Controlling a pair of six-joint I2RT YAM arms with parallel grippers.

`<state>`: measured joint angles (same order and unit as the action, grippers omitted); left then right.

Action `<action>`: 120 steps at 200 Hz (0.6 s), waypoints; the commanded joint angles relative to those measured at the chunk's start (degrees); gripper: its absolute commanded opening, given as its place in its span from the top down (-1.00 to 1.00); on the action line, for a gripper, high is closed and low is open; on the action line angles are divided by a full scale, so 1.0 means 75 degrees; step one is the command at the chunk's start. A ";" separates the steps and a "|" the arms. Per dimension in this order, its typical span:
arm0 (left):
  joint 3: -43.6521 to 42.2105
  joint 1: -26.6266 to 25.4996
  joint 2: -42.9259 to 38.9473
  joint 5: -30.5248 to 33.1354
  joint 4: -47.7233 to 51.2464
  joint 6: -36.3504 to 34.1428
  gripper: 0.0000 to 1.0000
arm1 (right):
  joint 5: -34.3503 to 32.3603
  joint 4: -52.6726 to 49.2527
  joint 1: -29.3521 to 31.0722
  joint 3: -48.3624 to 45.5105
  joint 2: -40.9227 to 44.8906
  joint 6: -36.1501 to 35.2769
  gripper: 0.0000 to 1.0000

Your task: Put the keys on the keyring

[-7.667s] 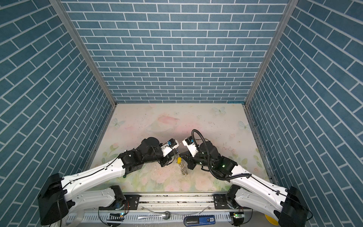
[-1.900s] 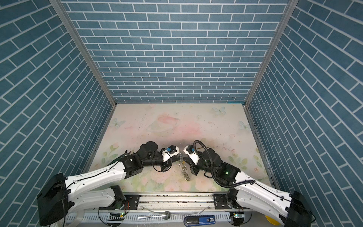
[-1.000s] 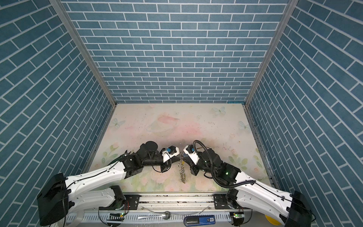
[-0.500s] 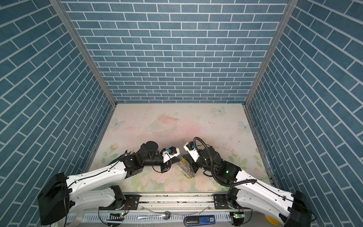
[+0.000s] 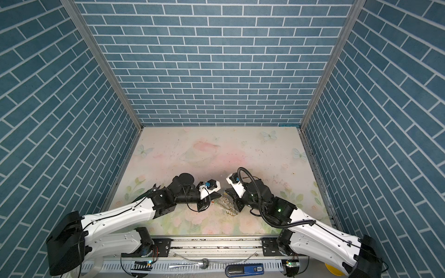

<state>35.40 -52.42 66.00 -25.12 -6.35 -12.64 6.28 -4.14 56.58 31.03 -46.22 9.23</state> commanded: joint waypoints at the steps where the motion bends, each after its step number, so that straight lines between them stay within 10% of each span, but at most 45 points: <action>1: 0.0050 -0.0015 -0.0020 0.0172 0.0073 0.0008 1.00 | 0.0211 -0.0174 -0.0007 0.0351 0.0043 0.0183 1.00; 120: 0.0073 -0.0018 -0.0018 0.0064 0.0027 -0.0024 1.00 | 0.0603 0.0089 -0.0007 0.0354 -0.0248 0.0322 1.00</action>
<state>35.40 -52.42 66.00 -24.29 -6.35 -12.64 8.54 -4.56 56.51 31.14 -47.88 10.31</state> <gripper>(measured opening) 0.049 0.047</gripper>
